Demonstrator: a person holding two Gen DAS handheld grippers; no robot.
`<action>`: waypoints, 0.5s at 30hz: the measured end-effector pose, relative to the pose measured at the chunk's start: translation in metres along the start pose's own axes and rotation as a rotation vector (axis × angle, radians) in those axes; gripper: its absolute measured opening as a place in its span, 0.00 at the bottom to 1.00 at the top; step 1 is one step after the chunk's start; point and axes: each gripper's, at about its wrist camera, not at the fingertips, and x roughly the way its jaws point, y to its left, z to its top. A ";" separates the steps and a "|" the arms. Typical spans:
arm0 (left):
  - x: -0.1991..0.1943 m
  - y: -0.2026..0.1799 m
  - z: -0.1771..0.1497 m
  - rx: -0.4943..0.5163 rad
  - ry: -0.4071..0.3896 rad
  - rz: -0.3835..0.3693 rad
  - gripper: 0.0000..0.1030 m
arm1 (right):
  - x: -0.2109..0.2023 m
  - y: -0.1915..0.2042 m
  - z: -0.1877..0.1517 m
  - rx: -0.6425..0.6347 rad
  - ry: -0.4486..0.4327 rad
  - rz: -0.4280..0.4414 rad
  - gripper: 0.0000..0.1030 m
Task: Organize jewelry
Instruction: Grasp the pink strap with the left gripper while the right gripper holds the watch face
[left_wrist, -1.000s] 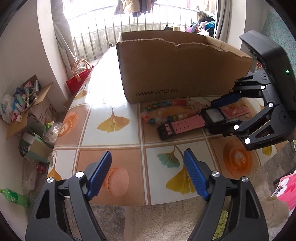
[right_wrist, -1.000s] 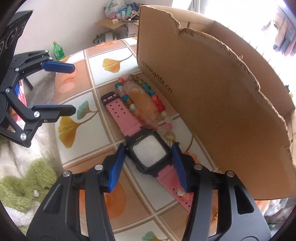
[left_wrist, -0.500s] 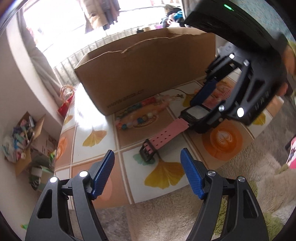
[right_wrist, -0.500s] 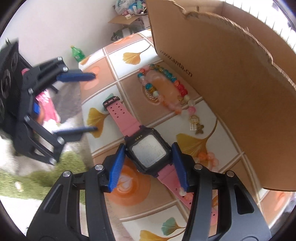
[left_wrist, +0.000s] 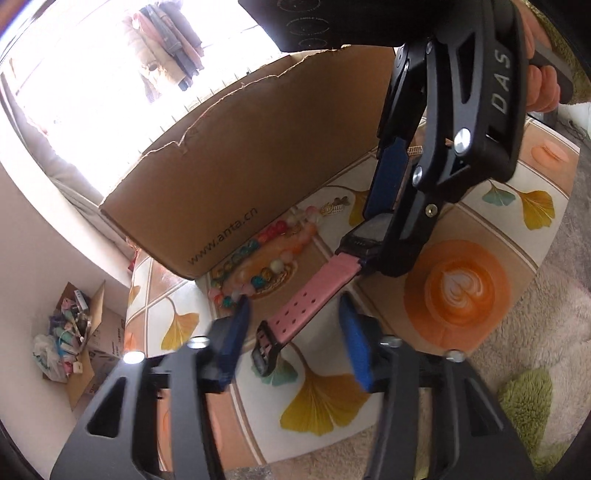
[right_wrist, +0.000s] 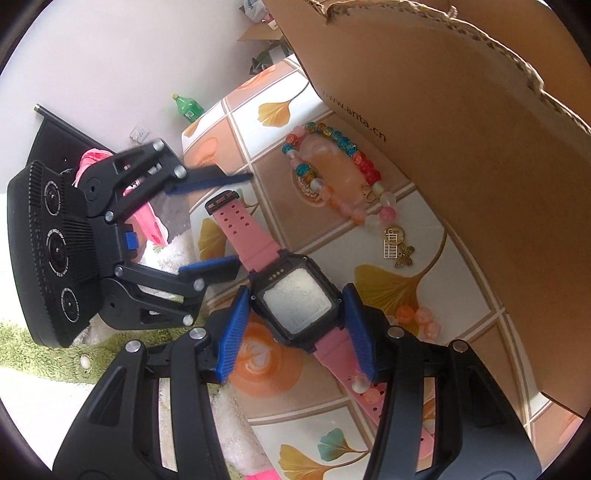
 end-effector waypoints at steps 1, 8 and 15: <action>0.002 0.000 0.001 -0.006 0.005 -0.003 0.32 | 0.000 -0.001 0.000 0.003 -0.004 0.001 0.48; 0.005 0.019 0.004 -0.142 0.053 -0.098 0.13 | -0.010 0.001 -0.014 0.008 -0.055 -0.033 0.48; 0.018 0.058 0.002 -0.327 0.130 -0.235 0.10 | -0.013 0.016 -0.029 -0.021 -0.087 -0.130 0.49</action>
